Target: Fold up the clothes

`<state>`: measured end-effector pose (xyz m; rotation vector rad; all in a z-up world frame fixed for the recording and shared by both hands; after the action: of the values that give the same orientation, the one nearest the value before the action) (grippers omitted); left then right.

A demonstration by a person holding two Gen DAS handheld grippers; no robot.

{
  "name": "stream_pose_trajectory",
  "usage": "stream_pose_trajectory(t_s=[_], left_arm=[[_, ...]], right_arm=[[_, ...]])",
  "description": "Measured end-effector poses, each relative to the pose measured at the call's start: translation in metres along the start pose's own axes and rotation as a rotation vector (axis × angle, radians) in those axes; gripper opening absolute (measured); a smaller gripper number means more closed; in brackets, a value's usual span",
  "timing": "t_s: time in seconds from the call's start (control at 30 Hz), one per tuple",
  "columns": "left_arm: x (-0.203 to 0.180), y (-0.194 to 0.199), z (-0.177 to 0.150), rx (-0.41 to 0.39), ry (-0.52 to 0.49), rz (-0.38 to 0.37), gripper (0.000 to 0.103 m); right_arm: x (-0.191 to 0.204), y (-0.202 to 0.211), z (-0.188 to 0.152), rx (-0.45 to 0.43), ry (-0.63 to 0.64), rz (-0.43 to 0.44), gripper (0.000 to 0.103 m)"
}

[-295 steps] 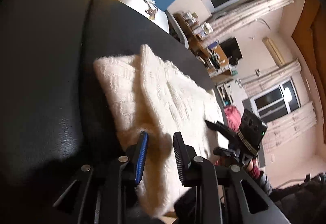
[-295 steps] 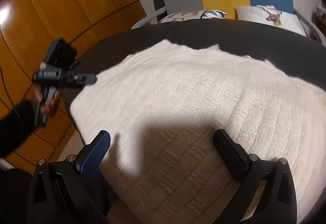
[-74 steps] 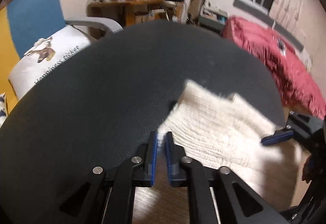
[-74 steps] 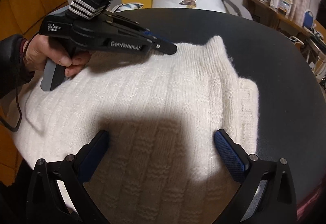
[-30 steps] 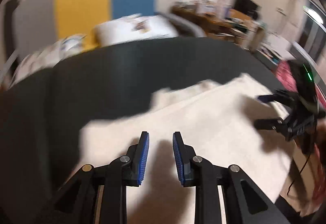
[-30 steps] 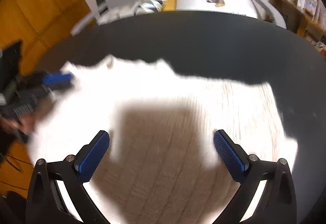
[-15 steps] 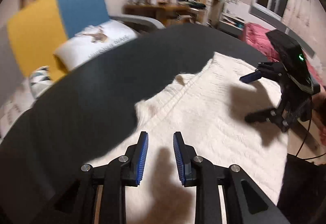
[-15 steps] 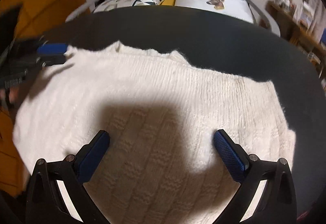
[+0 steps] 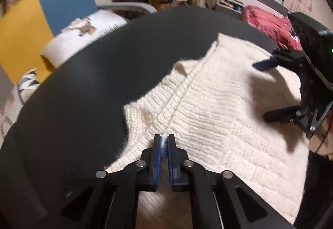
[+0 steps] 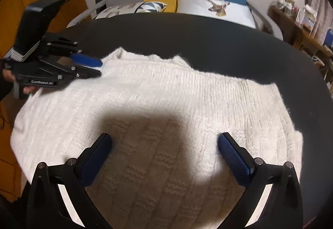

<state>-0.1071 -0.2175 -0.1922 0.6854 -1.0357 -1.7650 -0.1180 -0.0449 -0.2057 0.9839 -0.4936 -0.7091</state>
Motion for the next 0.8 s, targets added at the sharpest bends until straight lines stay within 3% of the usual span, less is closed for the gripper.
stream_pose_trajectory(t_s=[0.2, 0.33, 0.43, 0.5, 0.67, 0.73, 0.8], left_arm=[[0.006, 0.018, 0.003, -0.098, 0.128, 0.076, 0.005], [0.011, -0.014, 0.007, -0.016, 0.139, 0.120, 0.005], [0.017, -0.018, 0.008, -0.021, 0.165, 0.114, 0.005], [0.022, -0.012, 0.006, -0.020, 0.206, 0.095, 0.019], [0.030, 0.033, -0.021, -0.085, 0.376, 0.073, 0.031], [0.025, 0.053, -0.045, -0.103, 0.455, 0.103, 0.037], [0.017, 0.068, -0.071, -0.103, 0.534, 0.143, 0.038]], right_arm=[[0.001, 0.001, 0.002, -0.003, -0.010, -0.018, 0.103], [0.000, -0.002, 0.001, -0.005, -0.025, -0.023, 0.103], [-0.001, -0.003, -0.001, -0.026, -0.041, -0.024, 0.103], [-0.001, -0.002, -0.004, -0.043, -0.042, -0.026, 0.103], [0.002, 0.014, -0.003, -0.093, -0.038, -0.009, 0.103], [0.004, 0.022, -0.003, -0.116, -0.038, 0.009, 0.103], [0.006, 0.013, -0.006, -0.077, -0.049, 0.019, 0.103]])
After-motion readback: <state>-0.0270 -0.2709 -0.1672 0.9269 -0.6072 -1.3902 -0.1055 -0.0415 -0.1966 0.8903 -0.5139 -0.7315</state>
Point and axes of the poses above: each gripper's, at about its wrist camera, not at the fingertips, and y roughly against the way its jaws point, x to its left, z to its top, the point moved 2 cm from there along -y, roughly the way its jaws point, and after that the axes turned 5 degrees about x, right-handed, at the moved point
